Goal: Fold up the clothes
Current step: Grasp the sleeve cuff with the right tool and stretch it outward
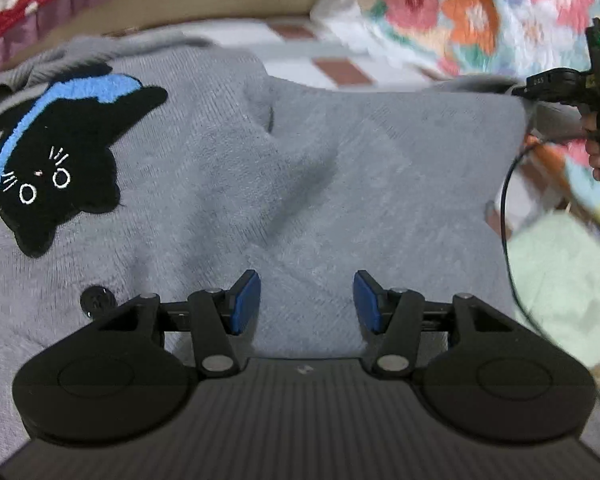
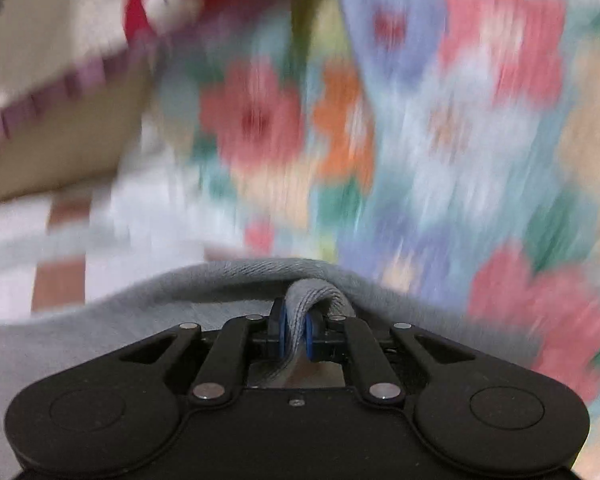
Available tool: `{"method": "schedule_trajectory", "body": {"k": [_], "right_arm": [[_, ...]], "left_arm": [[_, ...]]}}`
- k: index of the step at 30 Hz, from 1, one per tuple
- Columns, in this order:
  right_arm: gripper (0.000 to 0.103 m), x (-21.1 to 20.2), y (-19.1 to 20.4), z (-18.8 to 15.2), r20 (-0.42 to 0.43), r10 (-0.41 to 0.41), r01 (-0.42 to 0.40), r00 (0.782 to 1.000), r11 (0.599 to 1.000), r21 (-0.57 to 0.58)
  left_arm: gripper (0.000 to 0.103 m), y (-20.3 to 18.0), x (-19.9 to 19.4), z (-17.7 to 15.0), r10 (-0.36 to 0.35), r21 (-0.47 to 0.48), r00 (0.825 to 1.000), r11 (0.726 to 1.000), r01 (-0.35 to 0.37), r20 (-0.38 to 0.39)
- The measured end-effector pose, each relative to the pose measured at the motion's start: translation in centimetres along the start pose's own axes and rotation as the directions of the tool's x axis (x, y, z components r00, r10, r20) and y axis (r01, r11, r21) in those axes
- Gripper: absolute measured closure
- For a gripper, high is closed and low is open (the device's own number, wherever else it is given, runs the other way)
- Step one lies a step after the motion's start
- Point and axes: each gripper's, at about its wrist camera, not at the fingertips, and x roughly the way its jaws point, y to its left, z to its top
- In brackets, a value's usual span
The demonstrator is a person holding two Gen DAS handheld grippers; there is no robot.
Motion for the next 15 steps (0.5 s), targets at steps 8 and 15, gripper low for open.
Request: {"method": "schedule_trajectory", "body": {"k": [8,15], "right_arm": [[0.081,3.5,-2.4,-2.8,-0.066,0.012,-0.010,0.998,0.999,0.031],[0.054,1.6,-2.5,-2.2,0.023,0.070,-0.069,0.997,0.997,-0.023]], "left_arm": [[0.050,0.2,-0.1,-0.2,-0.025,-0.007,1.000,1.000,0.025,-0.005],[0.050,0.0,0.1,-0.2,-0.045,-0.019,0.999,0.999,0.046,0.020]]}}
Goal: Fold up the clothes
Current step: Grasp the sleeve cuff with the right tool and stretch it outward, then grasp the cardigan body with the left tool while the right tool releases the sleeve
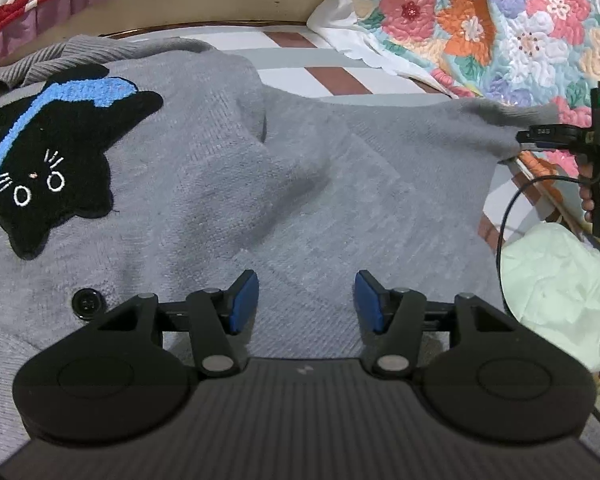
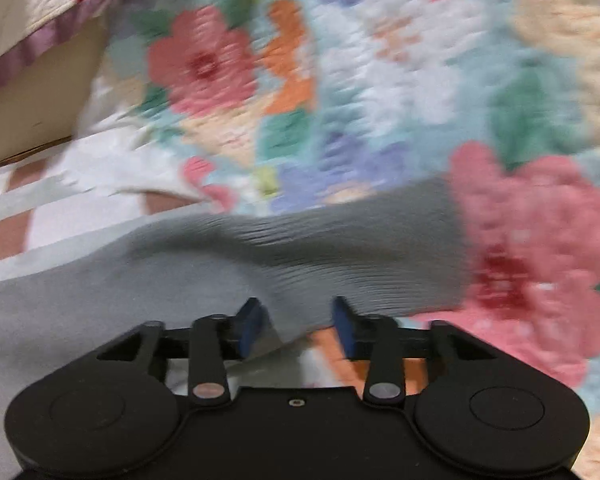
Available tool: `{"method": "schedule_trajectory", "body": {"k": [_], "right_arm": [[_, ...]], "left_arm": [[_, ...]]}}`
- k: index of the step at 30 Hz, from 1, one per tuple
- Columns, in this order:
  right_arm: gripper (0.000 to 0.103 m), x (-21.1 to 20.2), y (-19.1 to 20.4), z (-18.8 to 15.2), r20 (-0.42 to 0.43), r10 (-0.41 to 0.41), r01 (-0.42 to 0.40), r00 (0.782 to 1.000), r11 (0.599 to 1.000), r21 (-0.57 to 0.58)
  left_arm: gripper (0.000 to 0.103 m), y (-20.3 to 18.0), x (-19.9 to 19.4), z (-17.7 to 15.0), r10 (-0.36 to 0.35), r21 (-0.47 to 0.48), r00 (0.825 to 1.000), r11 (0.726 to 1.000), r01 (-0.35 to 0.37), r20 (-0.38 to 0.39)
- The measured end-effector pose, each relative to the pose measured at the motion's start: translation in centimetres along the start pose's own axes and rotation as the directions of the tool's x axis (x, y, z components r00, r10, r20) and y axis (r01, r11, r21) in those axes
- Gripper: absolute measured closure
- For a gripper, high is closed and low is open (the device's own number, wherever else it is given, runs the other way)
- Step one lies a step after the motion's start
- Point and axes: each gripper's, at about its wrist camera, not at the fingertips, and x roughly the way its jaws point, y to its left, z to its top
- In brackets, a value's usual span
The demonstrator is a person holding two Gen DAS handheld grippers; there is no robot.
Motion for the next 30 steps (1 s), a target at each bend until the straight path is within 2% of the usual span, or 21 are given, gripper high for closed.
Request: {"method": "schedule_trajectory", "body": {"k": [6,10,12,14,17,18,20,21,22,23,24,26,28,30], "right_arm": [[0.054,-2.1,1.6,1.0,0.070,0.080,-0.077,0.994,0.996,-0.040],[0.054,-3.5,2.6,1.7,0.114,0.134,-0.127,0.984,0.989,-0.070],[0.054,-4.2,3.2,2.1,0.135,0.165,-0.154,0.977,0.984,-0.088],[0.054,-4.4,6.4,3.1,0.121,0.264,-0.245,0.957,0.957,-0.152],[0.054,-4.6,11.1,4.6,0.087,0.405,-0.375,0.910,0.895,-0.243],[0.054,-4.3,12.4,5.1,0.066,0.439,-0.411,0.896,0.877,-0.248],[0.054,-3.2,15.3,5.9,0.014,0.496,-0.477,0.868,0.841,-0.257],[0.054,-2.4,16.7,6.1,-0.016,0.511,-0.496,0.859,0.826,-0.268],[0.054,-1.6,18.1,6.3,-0.045,0.525,-0.516,0.850,0.810,-0.278],[0.054,-0.8,19.5,6.4,-0.075,0.538,-0.535,0.840,0.795,-0.288],[0.054,-0.2,20.9,6.1,-0.107,0.543,-0.547,0.833,0.779,-0.306],[0.054,1.1,22.8,5.4,-0.169,0.549,-0.572,0.818,0.750,-0.331],[0.054,1.9,23.6,4.8,-0.195,0.565,-0.596,0.802,0.735,-0.323],[0.054,2.5,23.9,4.4,-0.209,0.585,-0.621,0.784,0.724,-0.302]], "left_arm": [[0.050,0.0,0.0,0.2,0.001,-0.008,1.000,1.000,-0.001,0.009],[0.049,1.2,-0.9,1.1,0.044,-0.014,0.998,0.999,-0.043,0.042],[0.049,2.8,-1.9,2.1,0.113,-0.033,0.991,0.993,-0.111,0.073],[0.048,5.1,-3.3,3.3,0.176,-0.083,0.979,0.982,-0.168,0.101],[0.046,9.1,-5.2,5.9,0.208,-0.178,0.971,0.966,-0.185,0.118],[0.044,10.2,-5.0,7.1,0.198,-0.171,0.971,0.970,-0.174,0.135],[0.034,12.4,-4.5,9.4,0.177,-0.155,0.970,0.976,-0.151,0.168],[0.034,13.5,-4.3,10.6,0.166,-0.146,0.969,0.979,-0.139,0.186],[0.034,14.5,-3.4,11.2,0.148,-0.125,0.961,0.985,-0.121,0.234],[0.034,15.8,-2.1,11.9,0.181,-0.114,0.944,0.981,-0.155,0.277],[0.034,16.7,-0.5,12.7,0.242,-0.118,0.942,0.968,-0.219,0.233],[0.034,18.0,1.7,14.3,0.285,-0.082,0.945,0.958,-0.275,0.160],[0.033,18.8,3.0,15.6,0.323,-0.027,0.930,0.946,-0.323,0.175],[0.033,19.0,4.8,16.6,0.332,0.057,0.933,0.938,-0.342,0.139]]}}
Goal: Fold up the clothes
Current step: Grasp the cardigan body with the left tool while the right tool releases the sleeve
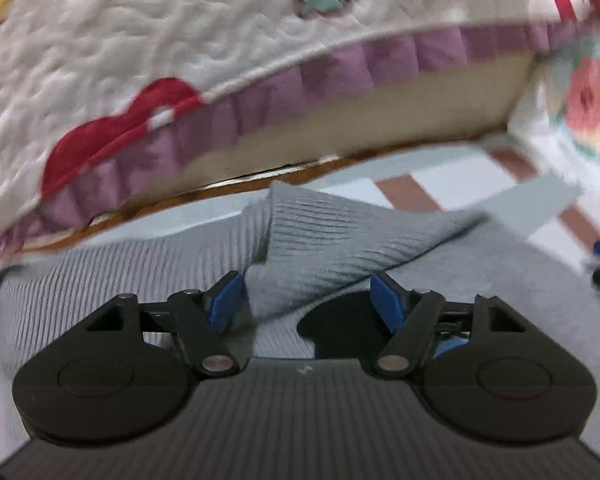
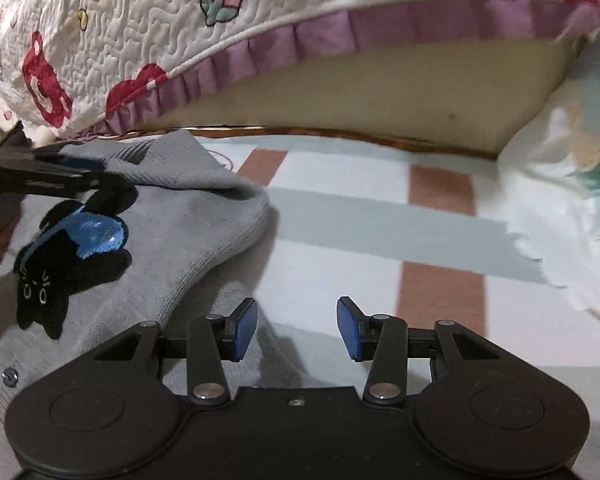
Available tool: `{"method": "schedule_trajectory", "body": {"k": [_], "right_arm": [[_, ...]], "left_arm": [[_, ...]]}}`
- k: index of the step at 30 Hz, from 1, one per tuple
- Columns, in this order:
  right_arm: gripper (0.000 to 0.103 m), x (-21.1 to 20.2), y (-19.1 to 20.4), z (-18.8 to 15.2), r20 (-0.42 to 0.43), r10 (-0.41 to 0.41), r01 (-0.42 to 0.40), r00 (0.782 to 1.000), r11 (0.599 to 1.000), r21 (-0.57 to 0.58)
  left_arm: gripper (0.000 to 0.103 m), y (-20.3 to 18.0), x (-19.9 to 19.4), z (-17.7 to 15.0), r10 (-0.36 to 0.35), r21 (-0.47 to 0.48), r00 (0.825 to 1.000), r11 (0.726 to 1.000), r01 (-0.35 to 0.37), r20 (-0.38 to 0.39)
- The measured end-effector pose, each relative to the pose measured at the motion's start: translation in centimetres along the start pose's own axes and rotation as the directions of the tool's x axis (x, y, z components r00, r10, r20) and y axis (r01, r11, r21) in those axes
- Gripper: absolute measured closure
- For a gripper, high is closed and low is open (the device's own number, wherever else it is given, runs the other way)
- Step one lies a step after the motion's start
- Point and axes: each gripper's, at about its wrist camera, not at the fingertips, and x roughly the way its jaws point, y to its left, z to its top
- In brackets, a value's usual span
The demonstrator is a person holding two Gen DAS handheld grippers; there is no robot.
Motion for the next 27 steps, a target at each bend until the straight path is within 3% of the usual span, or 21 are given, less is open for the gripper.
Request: {"method": "schedule_trajectory", "body": {"k": [4,6,7,9,11,13,17,18,20,24,26,27], "right_arm": [[0.054,0.5,-0.4,-0.3,0.008,0.059,-0.059,0.998,0.998,0.024],[0.054,0.7,-0.5,-0.4,0.011,0.087,-0.087,0.996,0.996,0.030],[0.054,0.9,-0.6,-0.3,0.007,0.096,-0.097,0.995,0.995,0.023],[0.054,1.0,-0.2,-0.3,-0.005,0.095,-0.095,0.995,0.995,0.000],[0.054,1.1,0.3,-0.4,-0.018,0.089,-0.090,0.996,0.996,-0.027],[0.054,1.1,0.6,-0.6,-0.032,0.089,-0.090,0.996,0.995,-0.051],[0.054,0.9,1.2,-1.0,-0.057,0.079,-0.083,0.995,0.993,-0.081],[0.054,0.7,1.5,-1.0,-0.062,0.070,-0.076,0.996,0.993,-0.096],[0.054,0.4,2.0,-1.1,-0.071,0.052,-0.060,0.996,0.990,-0.126],[0.052,-0.1,3.1,-1.3,-0.087,0.015,-0.031,0.996,0.982,-0.185],[0.052,-0.4,3.7,-1.4,-0.094,-0.004,-0.017,0.996,0.976,-0.215],[0.052,-0.5,3.9,-1.4,-0.098,-0.013,-0.010,0.995,0.973,-0.230]], "left_arm": [[0.034,-0.6,2.9,0.6,0.045,0.119,0.999,0.992,-0.043,-0.014],[0.066,-0.7,3.7,0.6,0.041,0.144,0.999,0.989,-0.041,0.001],[0.096,-1.2,3.2,0.5,0.060,0.182,0.998,0.981,-0.064,0.029],[0.098,-2.1,2.0,0.2,0.093,0.253,0.992,0.961,-0.112,0.089],[0.098,-2.5,-1.2,-0.7,0.120,0.232,0.980,0.960,-0.155,0.157],[0.098,-1.4,-5.0,-1.3,0.129,0.129,0.970,0.979,-0.158,0.207],[0.098,1.9,-14.0,-4.6,0.251,-0.039,0.912,0.967,-0.253,0.325],[0.098,2.9,-16.0,-6.1,0.279,-0.115,0.908,0.960,-0.255,0.313],[0.098,4.5,-18.5,-9.8,0.287,-0.233,0.923,0.945,-0.229,0.256],[0.096,4.6,-17.0,-15.9,0.210,-0.215,0.973,0.959,-0.185,0.100],[0.096,4.7,-16.2,-19.0,0.170,-0.209,0.985,0.965,-0.162,0.022],[0.096,4.9,-16.0,-18.8,0.151,-0.218,0.988,0.965,-0.147,0.005]]}}
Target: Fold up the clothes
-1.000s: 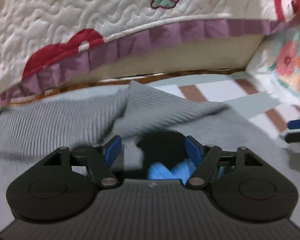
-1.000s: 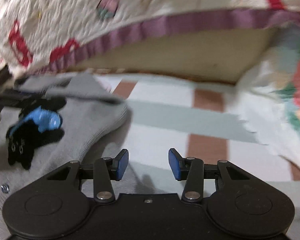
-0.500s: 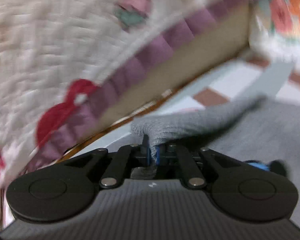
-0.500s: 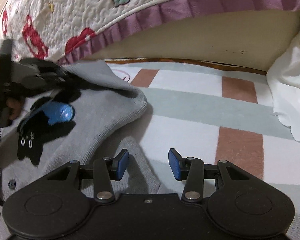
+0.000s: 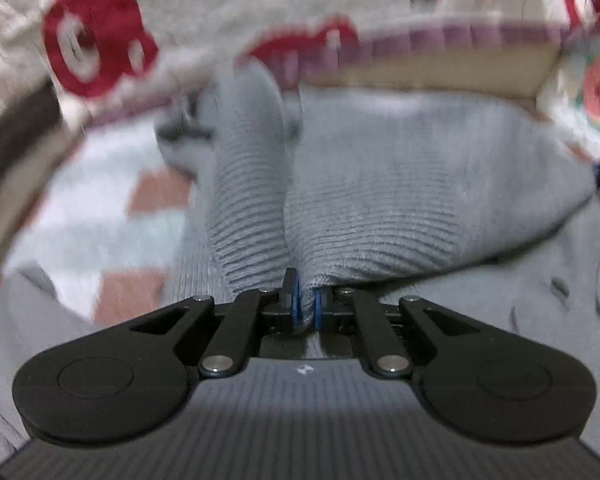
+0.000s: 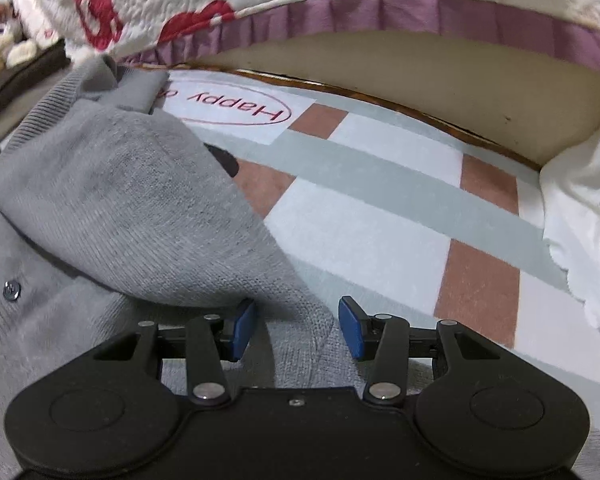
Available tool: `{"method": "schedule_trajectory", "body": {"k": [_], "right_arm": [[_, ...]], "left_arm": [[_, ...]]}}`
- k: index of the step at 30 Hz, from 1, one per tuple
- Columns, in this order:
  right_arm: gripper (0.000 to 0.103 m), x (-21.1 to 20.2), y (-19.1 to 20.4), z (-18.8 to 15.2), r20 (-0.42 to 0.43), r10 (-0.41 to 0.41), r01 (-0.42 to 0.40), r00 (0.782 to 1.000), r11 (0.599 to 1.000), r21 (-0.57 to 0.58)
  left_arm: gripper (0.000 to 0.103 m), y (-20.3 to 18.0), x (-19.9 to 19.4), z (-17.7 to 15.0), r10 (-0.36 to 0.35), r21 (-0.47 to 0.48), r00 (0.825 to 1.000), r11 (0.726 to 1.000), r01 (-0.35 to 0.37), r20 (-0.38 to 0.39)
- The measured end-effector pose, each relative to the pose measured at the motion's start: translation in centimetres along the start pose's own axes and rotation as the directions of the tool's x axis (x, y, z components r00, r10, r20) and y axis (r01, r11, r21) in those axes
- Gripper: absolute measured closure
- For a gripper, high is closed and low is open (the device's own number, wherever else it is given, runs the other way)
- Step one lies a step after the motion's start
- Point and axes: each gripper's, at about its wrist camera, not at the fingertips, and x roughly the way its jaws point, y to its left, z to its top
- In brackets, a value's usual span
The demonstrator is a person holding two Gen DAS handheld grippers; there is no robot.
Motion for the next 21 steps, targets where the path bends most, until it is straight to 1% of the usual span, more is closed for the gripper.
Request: {"method": "schedule_trajectory", "body": {"k": [1,3,4,5,9,11,13,15,16,17,18,21], "right_arm": [[0.052,-0.1,0.3,0.0,-0.005,-0.008,0.008,1.000,1.000,-0.014],[0.052,-0.4,0.8,0.0,-0.014,-0.025,0.024,1.000,0.999,-0.042],[0.052,-0.7,0.9,0.2,-0.004,-0.026,0.025,1.000,0.999,-0.045],[0.052,-1.0,1.0,0.3,0.007,-0.026,0.027,1.000,0.999,-0.048],[0.052,-2.9,1.9,1.2,0.092,-0.010,0.013,0.996,0.999,-0.040],[0.052,-3.9,2.4,2.1,0.137,0.015,-0.011,0.991,1.000,-0.029],[0.052,-4.5,3.4,3.9,0.159,0.063,-0.058,0.985,0.998,-0.035],[0.052,-4.5,5.1,6.1,0.158,0.125,-0.113,0.980,0.990,-0.082],[0.053,-4.0,6.7,7.0,0.144,0.152,-0.133,0.978,0.982,-0.134],[0.067,-3.4,8.3,7.9,0.128,0.179,-0.153,0.976,0.970,-0.187],[0.088,-2.9,9.9,8.8,0.110,0.204,-0.174,0.973,0.956,-0.238],[0.087,-1.4,14.6,11.5,0.050,0.275,-0.235,0.960,0.892,-0.385]], "left_arm": [[0.093,0.3,0.0,0.6,-0.025,-0.023,1.000,0.999,0.025,0.012],[0.079,1.1,-0.5,1.5,-0.111,-0.078,0.993,0.990,0.113,0.038],[0.068,1.5,-0.7,1.9,-0.151,-0.104,0.987,0.982,0.156,0.052],[0.063,1.6,-0.6,1.7,-0.168,-0.108,0.985,0.979,0.172,0.049],[0.062,1.9,-0.2,0.9,-0.233,-0.125,0.972,0.964,0.236,0.037],[0.062,1.7,0.1,0.5,-0.229,-0.134,0.973,0.964,0.230,0.025],[0.062,1.6,0.3,0.3,-0.228,-0.152,0.973,0.962,0.229,0.024],[0.064,1.5,0.0,0.5,-0.235,-0.146,0.971,0.960,0.238,0.039],[0.079,1.2,-0.2,0.5,-0.231,-0.120,0.972,0.964,0.235,0.048],[0.097,1.0,-0.4,0.5,-0.228,-0.094,0.972,0.968,0.233,0.057],[0.097,0.7,-0.6,0.5,-0.225,-0.068,0.972,0.971,0.229,0.066],[0.097,0.0,-1.3,0.5,-0.217,0.008,0.972,0.976,0.217,0.094]]}}
